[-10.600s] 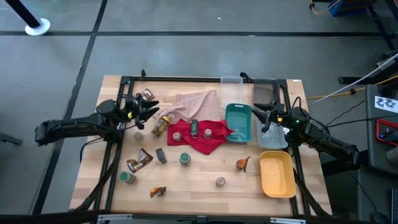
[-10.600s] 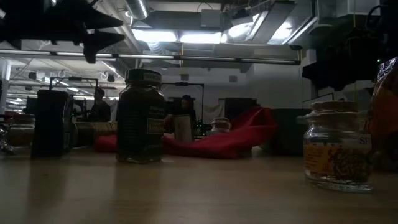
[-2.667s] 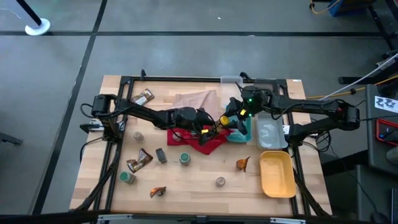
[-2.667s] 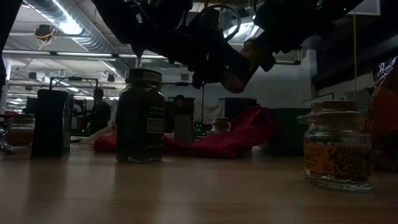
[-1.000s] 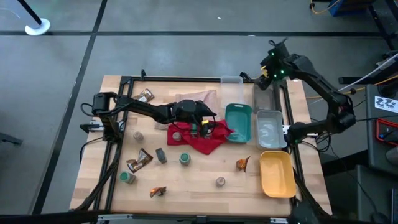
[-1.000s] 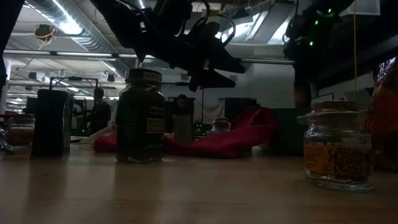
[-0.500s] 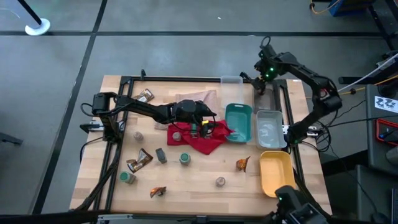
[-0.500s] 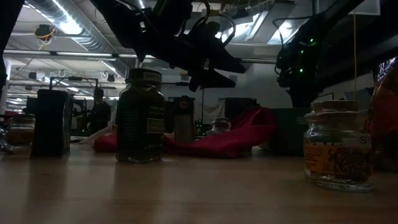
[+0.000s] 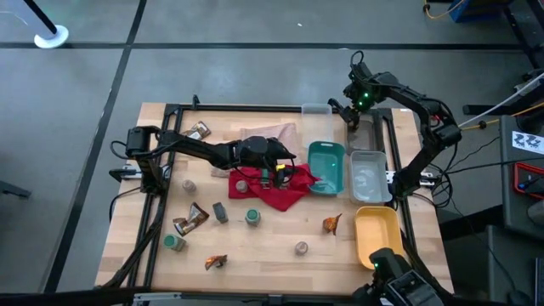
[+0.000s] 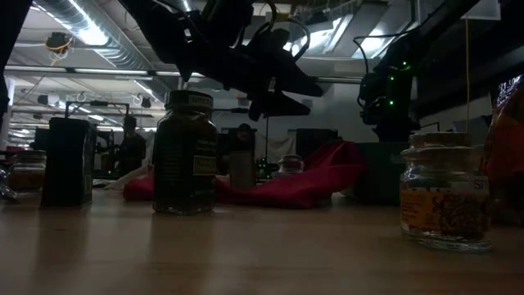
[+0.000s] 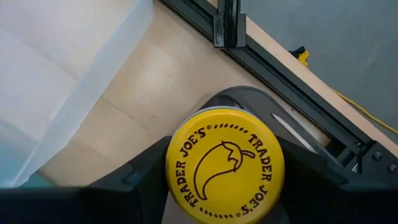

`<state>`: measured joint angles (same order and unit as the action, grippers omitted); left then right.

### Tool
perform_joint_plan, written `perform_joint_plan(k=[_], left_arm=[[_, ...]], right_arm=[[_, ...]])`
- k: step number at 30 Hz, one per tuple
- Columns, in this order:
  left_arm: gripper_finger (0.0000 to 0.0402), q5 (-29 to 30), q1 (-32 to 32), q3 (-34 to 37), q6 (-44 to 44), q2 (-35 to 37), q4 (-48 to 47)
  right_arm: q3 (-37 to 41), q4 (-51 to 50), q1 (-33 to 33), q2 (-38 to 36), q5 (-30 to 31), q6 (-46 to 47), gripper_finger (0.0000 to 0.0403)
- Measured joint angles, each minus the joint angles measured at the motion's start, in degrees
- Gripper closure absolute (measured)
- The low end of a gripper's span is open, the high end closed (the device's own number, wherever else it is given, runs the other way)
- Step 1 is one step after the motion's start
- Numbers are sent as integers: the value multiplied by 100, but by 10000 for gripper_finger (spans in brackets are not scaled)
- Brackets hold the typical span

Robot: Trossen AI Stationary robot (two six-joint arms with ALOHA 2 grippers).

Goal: Sort spices by type
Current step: Put the yellow seasoning can into the black transparent bin

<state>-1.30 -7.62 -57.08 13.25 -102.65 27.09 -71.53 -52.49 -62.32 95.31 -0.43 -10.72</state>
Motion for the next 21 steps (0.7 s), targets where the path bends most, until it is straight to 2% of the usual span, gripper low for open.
perform_joint_plan(k=[17,21], left_arm=[[130,2,0,0,0,0,1],[130,2,0,0,0,-2,0]], right_arm=[[0,-151,4,2,9,2,161],[0,-164,6,2,194,146,155]])
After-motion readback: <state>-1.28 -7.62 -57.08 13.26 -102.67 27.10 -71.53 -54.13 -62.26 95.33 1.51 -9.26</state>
